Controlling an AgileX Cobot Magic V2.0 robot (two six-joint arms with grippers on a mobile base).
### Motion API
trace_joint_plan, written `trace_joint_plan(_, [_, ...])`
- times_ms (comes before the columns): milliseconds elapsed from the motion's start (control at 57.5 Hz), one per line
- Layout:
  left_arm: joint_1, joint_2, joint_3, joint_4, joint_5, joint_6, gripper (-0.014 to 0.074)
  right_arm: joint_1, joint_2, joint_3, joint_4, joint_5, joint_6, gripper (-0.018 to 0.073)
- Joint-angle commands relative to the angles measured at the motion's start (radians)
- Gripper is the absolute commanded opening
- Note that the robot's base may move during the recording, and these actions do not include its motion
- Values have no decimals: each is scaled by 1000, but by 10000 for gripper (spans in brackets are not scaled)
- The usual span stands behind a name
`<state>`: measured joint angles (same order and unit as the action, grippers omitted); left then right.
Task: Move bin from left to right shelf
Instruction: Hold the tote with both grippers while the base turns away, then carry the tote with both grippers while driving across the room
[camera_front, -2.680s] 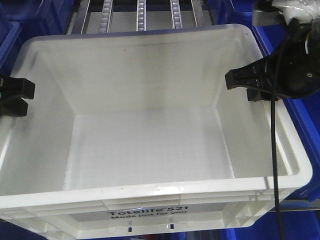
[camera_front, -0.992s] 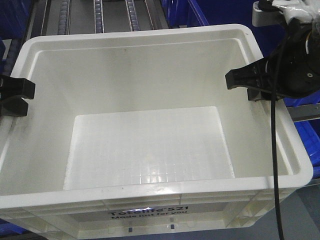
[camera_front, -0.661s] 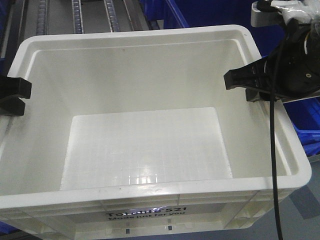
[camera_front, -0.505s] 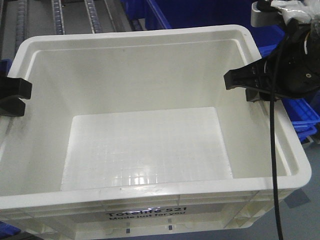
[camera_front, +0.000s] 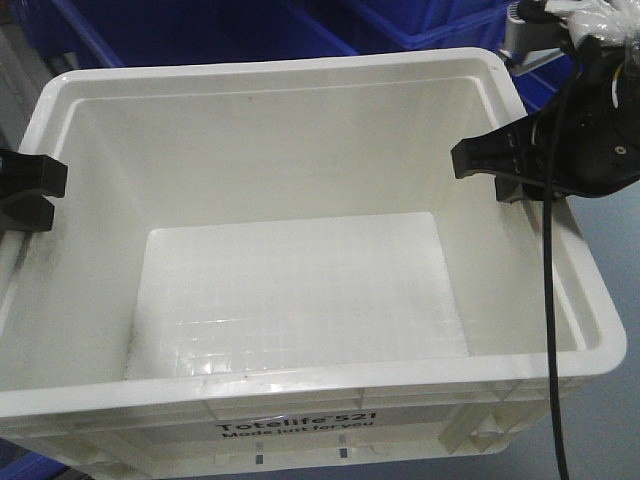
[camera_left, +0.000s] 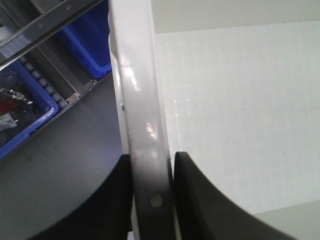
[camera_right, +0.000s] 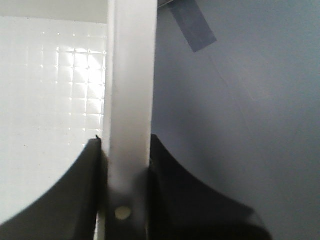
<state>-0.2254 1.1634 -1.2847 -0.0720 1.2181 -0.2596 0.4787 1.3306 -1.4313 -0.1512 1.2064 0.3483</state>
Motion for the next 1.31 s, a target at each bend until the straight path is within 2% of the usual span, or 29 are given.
trace_joint_plan(0, [-5,-29,-44,5,-84,23,-6,-1,-39,-44,-53,-85,-19,0])
trace_joint_plan(1288, [-5,-29,-44,5,-84,23,-6,-1,-39,-44,-49,-62,-19,0])
